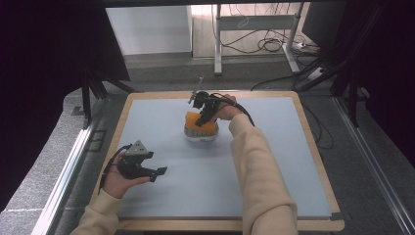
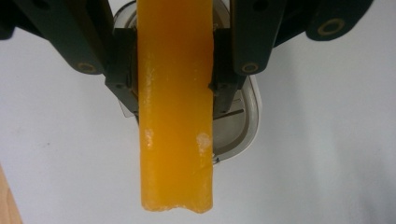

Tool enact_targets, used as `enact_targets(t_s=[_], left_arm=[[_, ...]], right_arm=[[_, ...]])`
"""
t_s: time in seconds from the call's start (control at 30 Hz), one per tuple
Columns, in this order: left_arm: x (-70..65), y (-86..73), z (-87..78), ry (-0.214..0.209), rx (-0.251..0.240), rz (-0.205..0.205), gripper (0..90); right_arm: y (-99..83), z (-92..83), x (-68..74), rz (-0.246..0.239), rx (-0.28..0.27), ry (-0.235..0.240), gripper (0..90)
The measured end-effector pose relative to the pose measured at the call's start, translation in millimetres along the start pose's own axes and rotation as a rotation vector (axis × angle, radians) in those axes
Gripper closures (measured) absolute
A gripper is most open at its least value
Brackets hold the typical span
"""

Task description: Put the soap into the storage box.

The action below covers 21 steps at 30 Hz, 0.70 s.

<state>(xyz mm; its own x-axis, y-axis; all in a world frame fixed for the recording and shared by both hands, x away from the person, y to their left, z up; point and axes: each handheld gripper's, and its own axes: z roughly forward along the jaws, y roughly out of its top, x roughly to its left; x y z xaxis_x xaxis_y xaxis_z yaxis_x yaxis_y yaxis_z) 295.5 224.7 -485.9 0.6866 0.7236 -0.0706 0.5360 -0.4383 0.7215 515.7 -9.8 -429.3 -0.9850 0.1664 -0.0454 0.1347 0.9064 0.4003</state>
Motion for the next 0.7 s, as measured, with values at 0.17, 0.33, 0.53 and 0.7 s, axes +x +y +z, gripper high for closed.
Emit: enact_targets(t_s=[0.17, 0.33, 0.53, 0.7], left_arm=[[-0.3, 0.3, 0.0, 0.0, -0.003, 0.002, 18.6], [0.2, 0.1, 0.0, 0.002, 0.001, 0.002, 18.6], [-1.4, 0.6, 0.9, 0.001, 0.004, 0.007, 18.6], [-2.6, 1.0, 1.7, 0.001, 0.005, 0.01, 18.6]], right_arm=[[1.4, 8.0, -0.3, -0.01, 0.018, 0.014, 61.3], [-0.8, 9.3, -1.7, 0.007, 0.012, 0.011, 60.6], [-2.8, -1.4, -1.8, 0.075, -0.069, -0.069, 45.3], [-3.2, -8.4, 0.5, 0.13, -0.115, -0.133, 35.6]])
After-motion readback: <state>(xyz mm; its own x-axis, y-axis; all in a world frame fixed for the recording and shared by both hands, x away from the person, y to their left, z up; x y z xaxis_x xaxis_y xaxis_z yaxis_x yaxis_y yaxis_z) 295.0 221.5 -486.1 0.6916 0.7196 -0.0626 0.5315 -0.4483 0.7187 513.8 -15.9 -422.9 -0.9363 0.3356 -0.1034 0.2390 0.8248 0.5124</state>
